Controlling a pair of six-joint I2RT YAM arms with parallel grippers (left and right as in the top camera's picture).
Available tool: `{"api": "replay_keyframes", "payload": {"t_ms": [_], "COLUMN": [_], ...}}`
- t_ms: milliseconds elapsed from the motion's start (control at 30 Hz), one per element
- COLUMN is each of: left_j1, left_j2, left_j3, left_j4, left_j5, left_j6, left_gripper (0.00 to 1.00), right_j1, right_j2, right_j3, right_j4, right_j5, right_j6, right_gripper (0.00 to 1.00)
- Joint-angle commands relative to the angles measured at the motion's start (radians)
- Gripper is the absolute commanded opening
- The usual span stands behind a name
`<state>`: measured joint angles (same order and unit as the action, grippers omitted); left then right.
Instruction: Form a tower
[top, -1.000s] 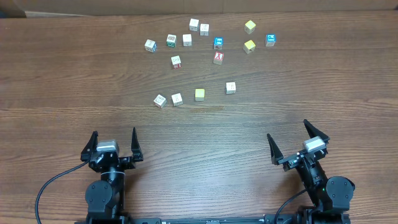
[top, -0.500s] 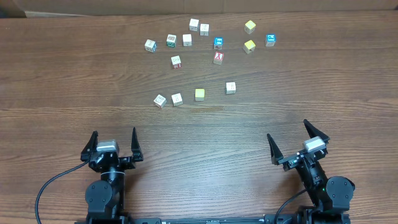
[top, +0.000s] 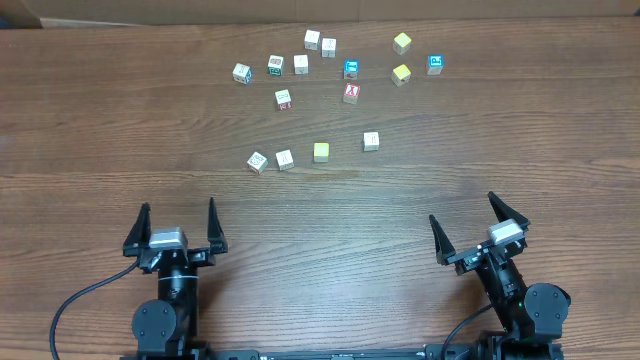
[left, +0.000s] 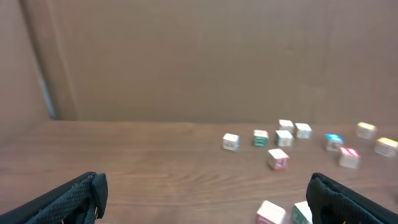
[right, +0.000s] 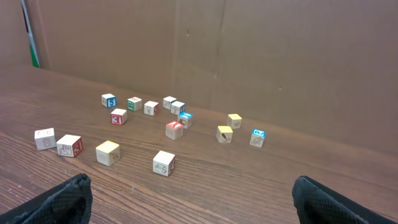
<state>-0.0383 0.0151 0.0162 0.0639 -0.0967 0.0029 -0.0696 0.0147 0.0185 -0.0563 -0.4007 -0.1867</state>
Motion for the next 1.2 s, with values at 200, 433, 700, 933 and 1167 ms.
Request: {"api": "replay_keyframes", "payload": {"t_ms": [200, 433, 700, 933, 1167], "left_j1": [0.006, 0.006, 0.006, 0.005, 0.005], "left_j2": [0.144, 0.592, 1.038, 1.349, 1.476], "left_j3": [0.442, 0.920, 1.364, 1.642, 1.664], "left_j4": [-0.421, -0.753, -0.982, -1.143, -1.116], "left_j5": [0.168, 0.208, 0.489, 0.514, 0.517], "left_j6": [-0.069, -0.034, -0.024, -0.027, -0.032], "left_gripper": [1.00, 1.00, 1.00, 1.00, 1.00], "right_j1": [0.003, 0.003, 0.003, 0.003, 0.003], "right_j2": [-0.012, -0.012, -0.012, -0.012, -0.012], "right_j3": [-0.010, -0.010, -0.010, -0.010, -0.010], "right_j4": [0.002, 0.002, 0.002, 0.002, 0.002], "right_j5": [0.003, 0.003, 0.003, 0.003, 0.003], "right_j6": [0.006, 0.006, 0.006, 0.006, 0.006], "right_gripper": [1.00, 1.00, 1.00, 1.00, 1.00]}}
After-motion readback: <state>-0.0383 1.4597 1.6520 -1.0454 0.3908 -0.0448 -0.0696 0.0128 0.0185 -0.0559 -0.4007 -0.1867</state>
